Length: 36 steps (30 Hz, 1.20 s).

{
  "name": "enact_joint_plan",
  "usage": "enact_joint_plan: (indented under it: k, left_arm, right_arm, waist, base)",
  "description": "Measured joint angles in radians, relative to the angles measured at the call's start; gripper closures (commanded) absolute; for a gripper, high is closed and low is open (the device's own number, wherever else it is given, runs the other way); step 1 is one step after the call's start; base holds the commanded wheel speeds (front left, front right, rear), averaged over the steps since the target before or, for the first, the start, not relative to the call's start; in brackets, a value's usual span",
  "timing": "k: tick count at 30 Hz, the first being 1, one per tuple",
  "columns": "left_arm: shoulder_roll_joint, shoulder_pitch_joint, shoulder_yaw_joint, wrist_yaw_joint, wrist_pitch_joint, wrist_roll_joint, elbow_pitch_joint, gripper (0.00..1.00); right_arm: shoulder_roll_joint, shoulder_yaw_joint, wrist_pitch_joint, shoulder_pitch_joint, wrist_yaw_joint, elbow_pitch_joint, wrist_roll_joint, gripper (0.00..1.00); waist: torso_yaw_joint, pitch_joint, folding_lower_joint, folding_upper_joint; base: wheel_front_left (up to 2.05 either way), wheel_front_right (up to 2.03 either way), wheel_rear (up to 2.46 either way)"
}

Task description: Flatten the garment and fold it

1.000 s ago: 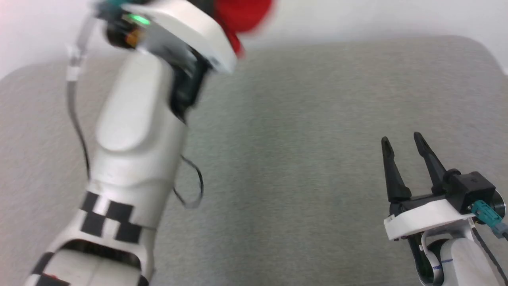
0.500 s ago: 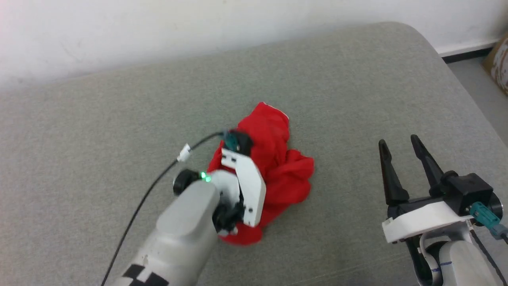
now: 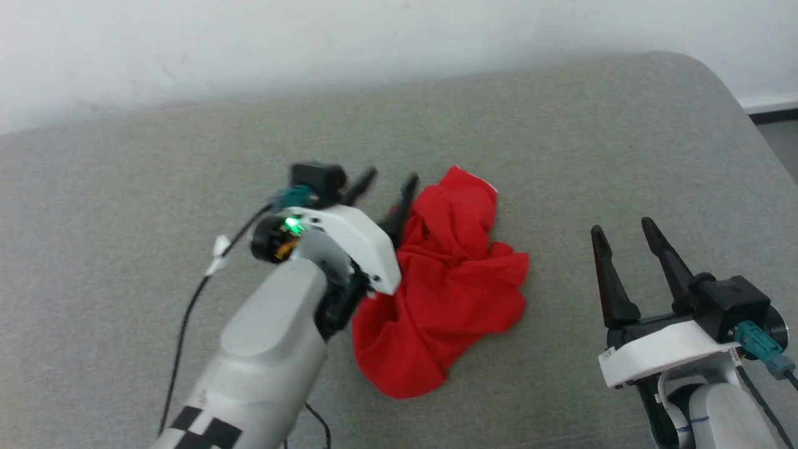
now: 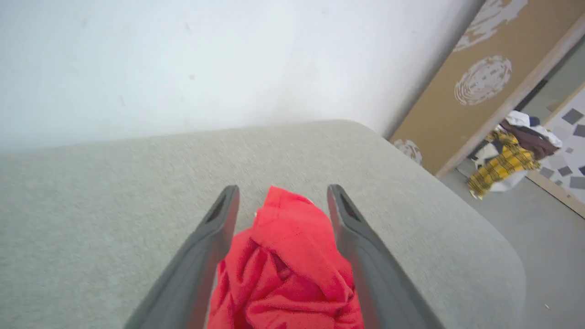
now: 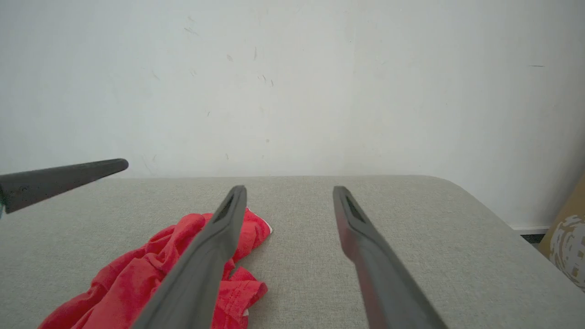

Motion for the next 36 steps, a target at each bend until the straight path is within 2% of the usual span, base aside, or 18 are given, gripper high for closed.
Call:
enact_joint_plan:
  k: [2,4,8,13,22,32,36]
  left_arm:
    - [0.029,0.002,0.024,0.007,-0.127,0.021,-0.045,0.0]
    - [0.063,0.016,0.058,0.021,-0.181,0.036,-0.094,0.0]
    - [0.127,0.109,0.137,0.048,-0.198,0.096,-0.241,0.0]
    - [0.156,0.285,0.255,0.07,-0.199,0.193,-0.429,0.0]
    - [0.137,0.537,0.396,0.076,-0.199,0.298,-0.549,0.0]
    - [0.069,0.614,0.47,0.059,-0.199,0.362,-0.596,0.0]
    - [0.045,0.613,0.488,0.043,-0.199,0.377,-0.602,0.0]
  right_arm:
    - [0.0,-0.002,0.003,0.003,0.0,-0.003,-0.001,0.0]
    - [0.0,-0.004,0.009,0.007,0.0,-0.006,-0.002,0.0]
    - [0.0,-0.014,0.016,0.018,0.0,-0.018,-0.006,0.0]
    - [0.0,-0.021,0.019,0.027,0.0,-0.025,-0.009,0.0]
    - [0.0,-0.043,0.028,0.059,0.0,-0.028,-0.009,0.0]
    - [0.0,-0.055,0.049,0.07,0.0,-0.022,-0.018,0.0]
    - [0.0,-0.027,0.106,0.053,0.0,0.002,-0.027,0.0]
  waist:
    - [0.016,-0.006,0.0001,0.0]
    - [0.032,-0.014,0.0,0.0]
    - [0.061,-0.031,0.0,0.0]
    - [0.1,-0.045,0.0,0.0]
    - [0.162,-0.062,-0.0001,0.0]
    - [0.197,-0.054,0.0,-0.0001]
    - [0.204,-0.041,0.0,0.0]
  base:
    - [0.0,0.0,0.0]
    - [0.0,0.0,0.0]
    - [0.0,0.0,0.0]
    - [0.0,0.0,0.0]
    - [0.0,0.0,0.0]
    - [0.0,0.0,0.0]
    - [0.0,0.0,0.0]
